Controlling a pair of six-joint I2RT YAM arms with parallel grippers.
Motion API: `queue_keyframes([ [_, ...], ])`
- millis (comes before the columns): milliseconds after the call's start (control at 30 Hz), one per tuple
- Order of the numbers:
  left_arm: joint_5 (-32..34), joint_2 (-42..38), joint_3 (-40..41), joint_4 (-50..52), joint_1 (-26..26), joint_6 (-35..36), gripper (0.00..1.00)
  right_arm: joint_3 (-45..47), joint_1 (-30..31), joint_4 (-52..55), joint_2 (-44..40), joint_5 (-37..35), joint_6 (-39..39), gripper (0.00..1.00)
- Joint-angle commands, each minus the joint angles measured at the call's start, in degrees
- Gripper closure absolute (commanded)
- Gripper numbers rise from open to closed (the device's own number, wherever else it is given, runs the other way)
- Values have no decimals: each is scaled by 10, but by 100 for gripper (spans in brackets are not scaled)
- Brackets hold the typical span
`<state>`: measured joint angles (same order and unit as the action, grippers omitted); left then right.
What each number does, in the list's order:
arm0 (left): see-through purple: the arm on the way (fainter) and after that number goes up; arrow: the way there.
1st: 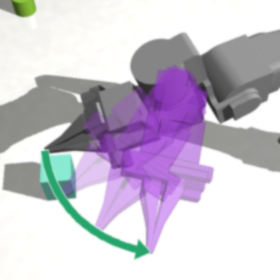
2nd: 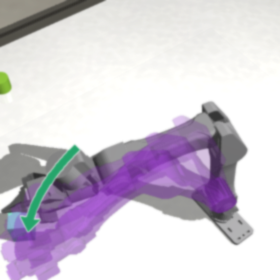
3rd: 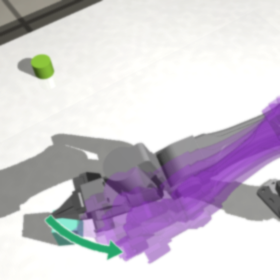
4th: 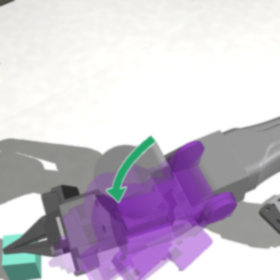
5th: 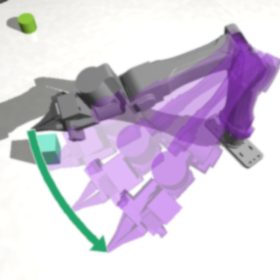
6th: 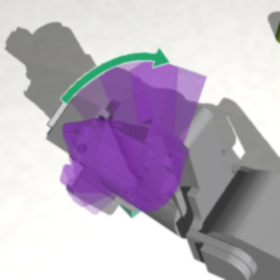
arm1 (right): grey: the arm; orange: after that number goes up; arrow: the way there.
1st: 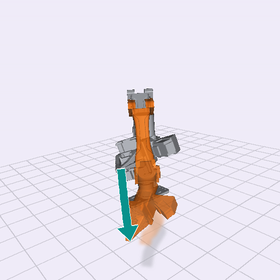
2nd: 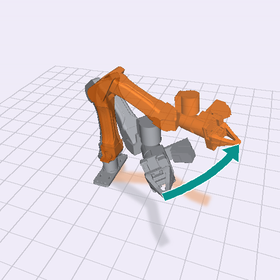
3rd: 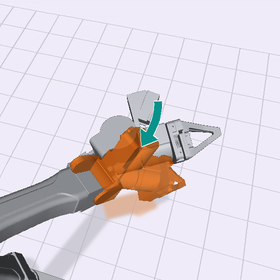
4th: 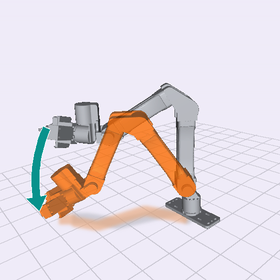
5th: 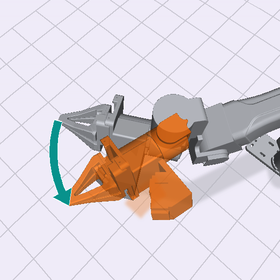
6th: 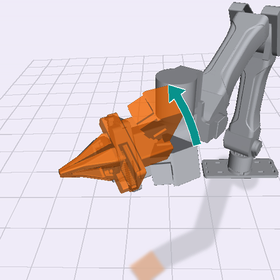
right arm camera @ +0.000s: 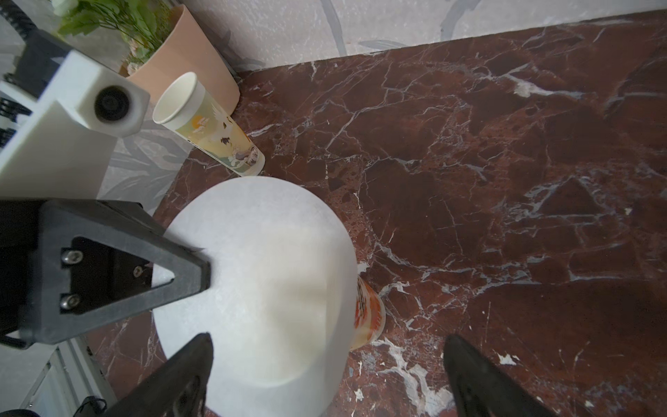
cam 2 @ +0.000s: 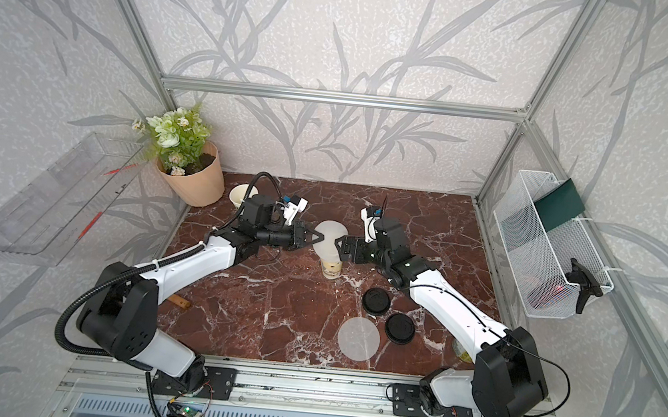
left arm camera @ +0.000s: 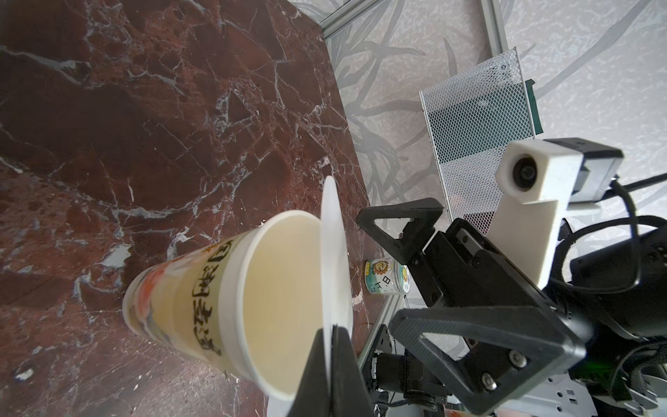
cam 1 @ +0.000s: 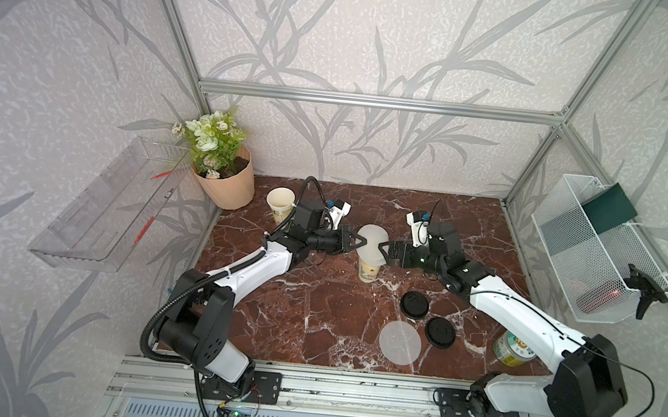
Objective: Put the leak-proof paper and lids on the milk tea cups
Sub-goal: Place the leak-proof paper at the cup.
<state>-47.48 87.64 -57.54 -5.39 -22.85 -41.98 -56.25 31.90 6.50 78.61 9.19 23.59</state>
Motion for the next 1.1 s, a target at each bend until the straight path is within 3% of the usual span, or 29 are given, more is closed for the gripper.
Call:
queue_keyframes([
  [0, -10, -3, 6, 4, 7, 9, 100, -23, 6, 39, 17, -45, -26, 1],
  [367, -6, 6, 4, 11, 23, 7, 97, -46, 10, 51, 50, -67, -34, 1],
  [833, -9, 8, 7, 20, 36, 17, 69, -41, 10, 44, 45, -76, -32, 1],
  [1067, -4, 6, 9, 32, 42, 24, 70, -40, 10, 46, 33, -87, -35, 1],
])
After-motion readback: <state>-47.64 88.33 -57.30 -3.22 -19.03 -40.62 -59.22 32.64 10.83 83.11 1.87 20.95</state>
